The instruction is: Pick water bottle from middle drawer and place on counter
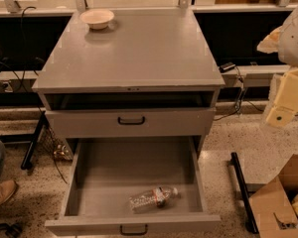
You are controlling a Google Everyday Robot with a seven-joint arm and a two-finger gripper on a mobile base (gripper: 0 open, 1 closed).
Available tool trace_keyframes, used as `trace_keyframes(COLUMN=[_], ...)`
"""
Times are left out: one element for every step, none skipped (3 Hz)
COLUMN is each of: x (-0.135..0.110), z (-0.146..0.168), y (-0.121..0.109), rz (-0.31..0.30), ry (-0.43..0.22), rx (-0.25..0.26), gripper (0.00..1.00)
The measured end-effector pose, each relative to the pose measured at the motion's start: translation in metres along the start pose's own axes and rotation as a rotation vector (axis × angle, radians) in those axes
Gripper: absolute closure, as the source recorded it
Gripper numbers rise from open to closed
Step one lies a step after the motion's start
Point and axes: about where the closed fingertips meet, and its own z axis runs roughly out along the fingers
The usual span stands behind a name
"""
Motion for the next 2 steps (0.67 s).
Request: trace_keyframes(x=[0.0, -0.011], z=[0.0, 0.032], y=[0.0, 0.01], rz=[0.0, -0.03], ry=[0.0, -0.028], rx=[0.0, -0.046], gripper=[0.0, 0.0])
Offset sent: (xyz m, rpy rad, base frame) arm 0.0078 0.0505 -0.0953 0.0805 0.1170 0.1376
